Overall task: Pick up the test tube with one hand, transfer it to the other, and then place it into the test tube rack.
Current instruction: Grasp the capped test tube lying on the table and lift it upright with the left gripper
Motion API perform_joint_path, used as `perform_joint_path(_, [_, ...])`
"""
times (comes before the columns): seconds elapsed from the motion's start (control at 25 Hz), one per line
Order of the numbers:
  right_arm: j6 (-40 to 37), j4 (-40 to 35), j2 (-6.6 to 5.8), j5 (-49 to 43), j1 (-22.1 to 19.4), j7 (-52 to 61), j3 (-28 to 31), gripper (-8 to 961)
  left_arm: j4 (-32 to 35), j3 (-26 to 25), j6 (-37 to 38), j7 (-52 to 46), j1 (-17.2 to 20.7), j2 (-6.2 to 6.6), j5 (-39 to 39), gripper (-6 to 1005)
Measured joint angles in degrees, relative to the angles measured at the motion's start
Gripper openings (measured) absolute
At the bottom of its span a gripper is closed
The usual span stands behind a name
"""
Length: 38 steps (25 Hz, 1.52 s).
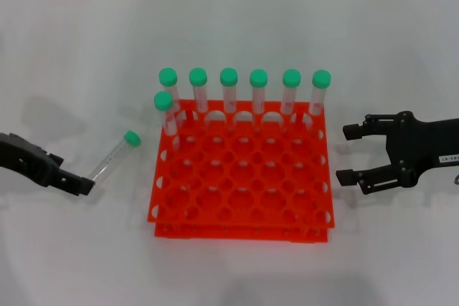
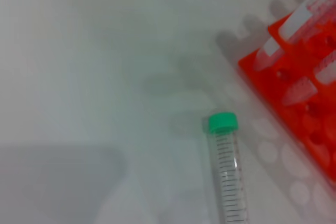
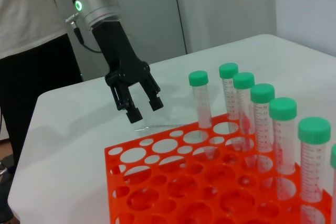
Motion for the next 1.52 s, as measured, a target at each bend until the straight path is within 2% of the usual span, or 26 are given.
perform_joint_path(0.28, [0.59,-0.05,0.07,0.0,-0.05,-0.22,-0.21,871,-0.09,6.52,-0.5,-6.38,-0.94,0.26,0.48,858])
perform_joint_path(0.56, [0.62,-0.09,0.06,0.0,-0.03,-1.59,-0.28,871,-0.13,9.13,-0.39,-10.76,-2.73,0.45,0.89,858])
perform_joint_path(1.0, [0.49,-0.09,-0.35,0.0,0.22,-1.62,-0.2,871,-0.28,10.59,-0.66,-13.57,-3.45,-0.61,3.53,706])
perform_joint_path(1.2, [0.41,-0.09,-0.38,0.0,0.29,-1.62,-0.26,871,-1.2,11.43,-1.58,-14.36,-3.66,-0.69,4.03,500])
perform_joint_path(1.52, [0.61,-0.09,-0.34,0.0,0.33,-1.62,-0.37,871,-3.76,11.7,-3.43,-15.19,-4.64,-1.24,5.37,493])
